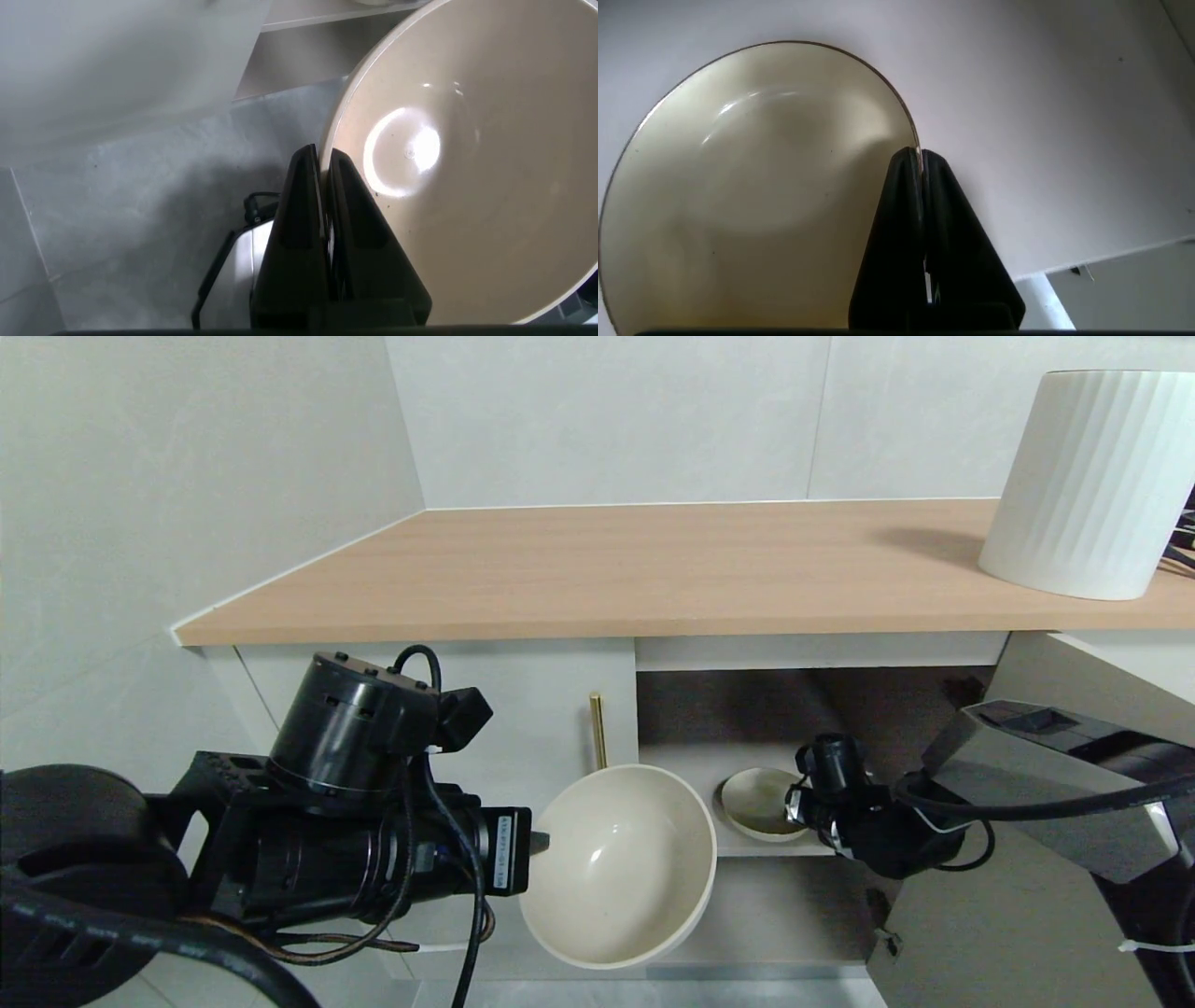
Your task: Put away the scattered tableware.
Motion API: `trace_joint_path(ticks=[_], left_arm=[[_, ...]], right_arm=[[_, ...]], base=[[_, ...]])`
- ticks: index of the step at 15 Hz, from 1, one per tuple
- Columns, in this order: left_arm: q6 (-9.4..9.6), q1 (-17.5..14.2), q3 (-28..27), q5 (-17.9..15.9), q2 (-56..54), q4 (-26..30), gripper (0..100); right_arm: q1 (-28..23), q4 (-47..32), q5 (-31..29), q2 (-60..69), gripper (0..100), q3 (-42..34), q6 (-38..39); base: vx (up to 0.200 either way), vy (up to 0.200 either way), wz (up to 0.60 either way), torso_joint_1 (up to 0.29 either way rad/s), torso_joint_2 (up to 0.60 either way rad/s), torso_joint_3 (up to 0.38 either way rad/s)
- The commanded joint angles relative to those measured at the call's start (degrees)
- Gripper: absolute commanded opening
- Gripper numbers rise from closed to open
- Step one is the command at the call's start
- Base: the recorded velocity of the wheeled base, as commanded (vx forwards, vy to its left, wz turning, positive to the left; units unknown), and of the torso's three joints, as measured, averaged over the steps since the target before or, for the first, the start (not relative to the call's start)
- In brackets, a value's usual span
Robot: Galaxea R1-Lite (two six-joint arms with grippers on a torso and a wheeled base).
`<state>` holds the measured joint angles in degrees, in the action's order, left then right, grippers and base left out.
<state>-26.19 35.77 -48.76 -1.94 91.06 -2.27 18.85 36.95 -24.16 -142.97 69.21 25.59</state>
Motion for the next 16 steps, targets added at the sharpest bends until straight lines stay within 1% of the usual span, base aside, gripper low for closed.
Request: trace_joint_path(ticks=[1,5,6,10,13,14,15,16], left_arm=[[-0.01,0.0,-0.02,0.0,0.08,-0.02,0],[-0.01,0.0,-0.02,0.0,0.08,-0.02,0],[-0.01,0.0,-0.02,0.0,0.08,-0.02,0],[-0.01,0.0,-0.02,0.0,0.08,-0.02,0],[0.08,0.09,-0.02,0.09,0.61,-0.02,0],[0.08,0.44,-0.02,0.09,1.13,-0.02,0],[0.08,1.23,0.16,0.09,1.84,0.16,0],[0.17,1.94,0.07,0.44,2.54,0.95,0]], right_arm=[[0.05,0.05,-0.1,-0.47,0,0.67,-0.01],[-0.04,0.05,-0.18,-0.47,0,1.37,0.34],[-0.13,0.05,-0.27,-0.47,100,1.37,0.43],[-0.3,0.05,-0.27,0.15,100,1.63,1.22],[-0.3,-0.39,-0.27,2.61,100,0.49,1.83],[-0.13,-0.65,0.43,6.13,100,-2.76,1.83],[0.93,-4.17,3.42,12.28,100,-6.54,1.83],[2.16,-7.86,5.44,17.11,100,-7.86,2.01]], base=[[0.0,0.0,0.0,0.0,0.0,0.0],[0.0,0.0,0.0,0.0,0.0,0.0],[0.0,0.0,0.0,0.0,0.0,0.0],[0.0,0.0,0.0,0.0,0.0,0.0],[0.0,0.0,0.0,0.0,0.0,0.0],[0.0,0.0,0.0,0.0,0.0,0.0],[0.0,0.0,0.0,0.0,0.0,0.0],[0.0,0.0,0.0,0.0,0.0,0.0]])
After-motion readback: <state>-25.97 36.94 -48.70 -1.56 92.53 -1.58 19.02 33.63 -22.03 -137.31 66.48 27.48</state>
